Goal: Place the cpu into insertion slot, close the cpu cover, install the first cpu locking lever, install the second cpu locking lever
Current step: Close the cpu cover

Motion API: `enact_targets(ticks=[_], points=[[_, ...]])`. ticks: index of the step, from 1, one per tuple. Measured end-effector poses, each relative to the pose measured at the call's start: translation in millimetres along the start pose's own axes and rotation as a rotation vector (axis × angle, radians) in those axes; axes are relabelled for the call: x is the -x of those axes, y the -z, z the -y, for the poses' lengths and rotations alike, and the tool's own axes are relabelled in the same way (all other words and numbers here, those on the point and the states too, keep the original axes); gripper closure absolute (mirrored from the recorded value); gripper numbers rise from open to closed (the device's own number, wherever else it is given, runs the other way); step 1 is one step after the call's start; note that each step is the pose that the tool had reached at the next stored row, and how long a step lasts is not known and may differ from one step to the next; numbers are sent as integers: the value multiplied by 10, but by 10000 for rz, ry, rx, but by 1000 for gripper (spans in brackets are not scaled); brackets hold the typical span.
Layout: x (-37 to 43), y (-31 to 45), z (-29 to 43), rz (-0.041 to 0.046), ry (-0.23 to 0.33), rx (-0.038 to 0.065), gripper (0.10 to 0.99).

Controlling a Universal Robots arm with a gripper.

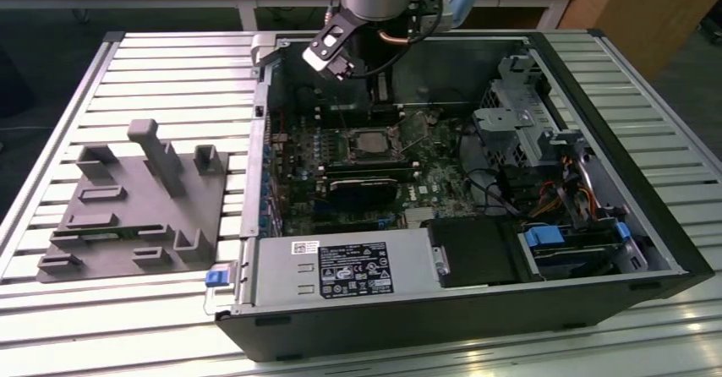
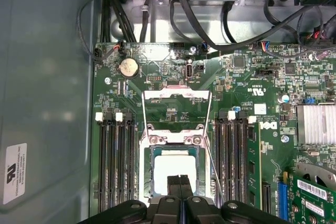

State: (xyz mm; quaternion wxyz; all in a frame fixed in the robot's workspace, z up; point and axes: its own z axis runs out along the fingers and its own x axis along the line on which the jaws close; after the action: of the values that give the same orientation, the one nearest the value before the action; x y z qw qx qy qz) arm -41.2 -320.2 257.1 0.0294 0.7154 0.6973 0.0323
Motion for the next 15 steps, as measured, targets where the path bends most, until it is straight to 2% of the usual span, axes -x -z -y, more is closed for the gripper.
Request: enact_targets(ticks=[15], points=[[-2,-7,-81,0,-1,1,980]])
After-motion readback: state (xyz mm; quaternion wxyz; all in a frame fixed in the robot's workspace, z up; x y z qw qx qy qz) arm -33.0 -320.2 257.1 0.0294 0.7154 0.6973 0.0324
